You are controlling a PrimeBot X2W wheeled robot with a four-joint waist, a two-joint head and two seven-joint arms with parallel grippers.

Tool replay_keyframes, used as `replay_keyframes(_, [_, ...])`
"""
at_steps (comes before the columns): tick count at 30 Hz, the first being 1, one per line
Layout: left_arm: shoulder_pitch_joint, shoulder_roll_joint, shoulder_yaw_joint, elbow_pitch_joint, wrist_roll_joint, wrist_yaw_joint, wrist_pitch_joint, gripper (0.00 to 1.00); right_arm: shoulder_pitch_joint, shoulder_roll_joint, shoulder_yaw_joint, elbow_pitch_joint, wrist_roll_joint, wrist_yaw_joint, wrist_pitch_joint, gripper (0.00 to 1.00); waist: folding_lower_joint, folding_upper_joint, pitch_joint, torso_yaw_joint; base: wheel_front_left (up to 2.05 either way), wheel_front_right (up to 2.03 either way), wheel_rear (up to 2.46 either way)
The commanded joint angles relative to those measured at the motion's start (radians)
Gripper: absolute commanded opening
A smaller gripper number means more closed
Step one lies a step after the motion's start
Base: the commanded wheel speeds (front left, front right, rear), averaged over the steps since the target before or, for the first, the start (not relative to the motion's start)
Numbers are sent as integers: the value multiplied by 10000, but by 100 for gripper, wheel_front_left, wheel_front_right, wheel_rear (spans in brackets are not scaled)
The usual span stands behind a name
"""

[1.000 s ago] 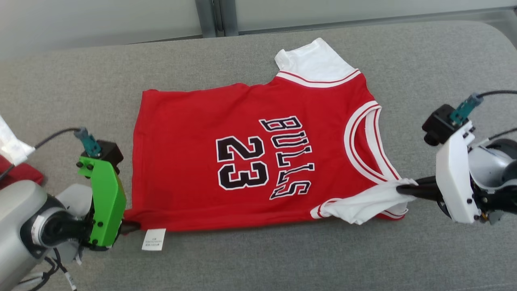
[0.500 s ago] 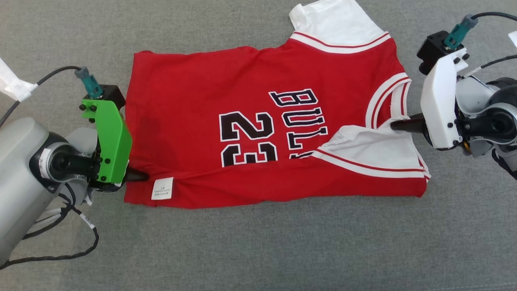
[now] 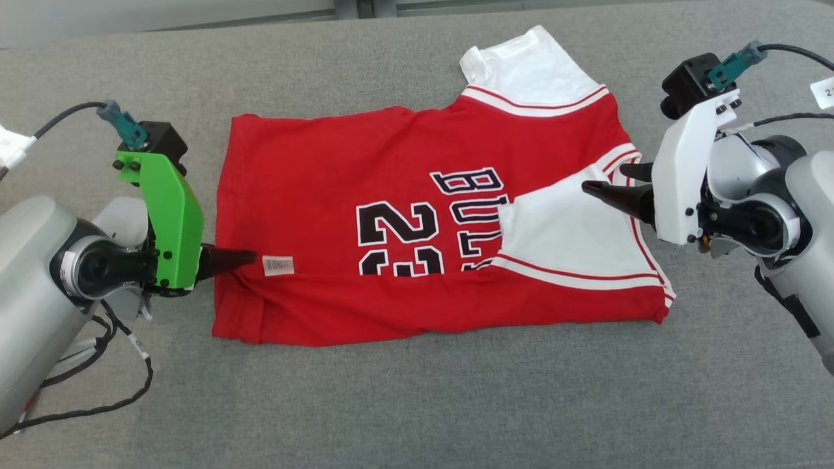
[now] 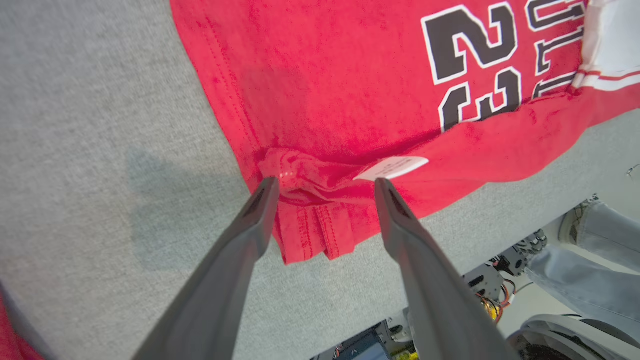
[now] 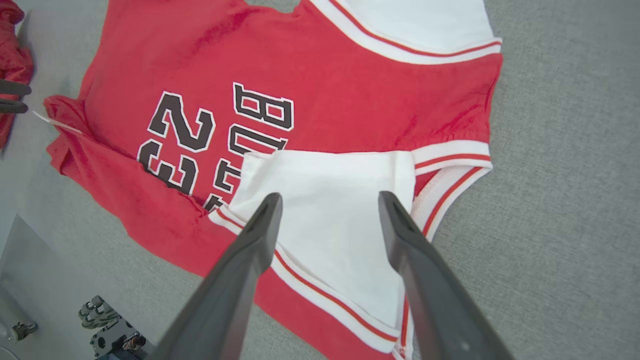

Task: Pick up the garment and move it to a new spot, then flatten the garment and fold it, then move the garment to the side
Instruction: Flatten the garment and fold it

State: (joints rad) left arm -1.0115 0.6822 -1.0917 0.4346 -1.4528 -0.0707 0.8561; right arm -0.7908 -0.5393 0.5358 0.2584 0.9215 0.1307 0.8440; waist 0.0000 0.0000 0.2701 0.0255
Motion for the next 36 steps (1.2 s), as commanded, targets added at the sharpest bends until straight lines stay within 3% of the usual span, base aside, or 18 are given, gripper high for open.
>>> replay_keyframes(1, [250, 169, 65, -72, 393, -135, -606, 100, 305, 50, -98, -33, -35, 0, -583, 100, 0, 0, -825, -49, 0, 0, 0])
replay_keyframes(4, [681, 301, 223, -213, 1111, -241, -2363, 100, 835, 98, -220, -180, -209, 0, -2142, 100, 0, 0, -1350, -79, 0, 0, 0])
replay_keyframes(8, [1491, 613, 578, -466, 2076, 162, -5094, 100, 1698, 163, -570, -353, -696, 0, -4707, 100, 0, 0, -1880, -124, 0, 0, 0])
replay_keyframes(13, [2767, 949, 1046, -1103, 2997, 1412, -8176, 100, 2892, 307, -1254, -471, -1734, 0, -7358, 100, 0, 0, -2242, -108, 0, 0, 0])
replay_keyframes(18, [3952, 1180, 1431, -2047, 3679, 2848, -10483, 100, 4003, 658, -2342, -559, -3240, -1, -9293, 100, 0, 0, -2378, -75, 0, 0, 0])
replay_keyframes(20, [4656, 1197, 2009, -2802, 4228, 3654, -11154, 100, 4751, 1186, -3055, -458, -4109, 0, -10217, 100, 0, 0, -2415, -101, 0, 0, 0])
replay_keyframes(22, [5288, 1063, 2714, -3456, 4815, 4159, -11226, 100, 5213, 1513, -3510, -401, -4408, -3, -10501, 100, 0, 0, -2423, -97, 0, 0, 0])
replay_keyframes(25, [6570, 692, 3819, -4318, 5861, 4607, -11194, 100, 5834, 1906, -3959, -380, -4670, -1, -10681, 100, 0, 0, -2352, -55, 0, 0, 0])
replay_keyframes(30, [8385, -176, 5271, -4848, 7024, 4542, -11199, 100, 6577, 2254, -4268, -38, -5157, -1, -10834, 100, 0, 0, -2101, 56, 0, 0, 0])
replay_keyframes(36, [9150, -1034, 5991, -4272, 7662, 3732, -11201, 100, 6247, 2490, -3970, 855, -5317, -1, -10551, 100, 0, 0, -1845, 130, 0, 0, 0])
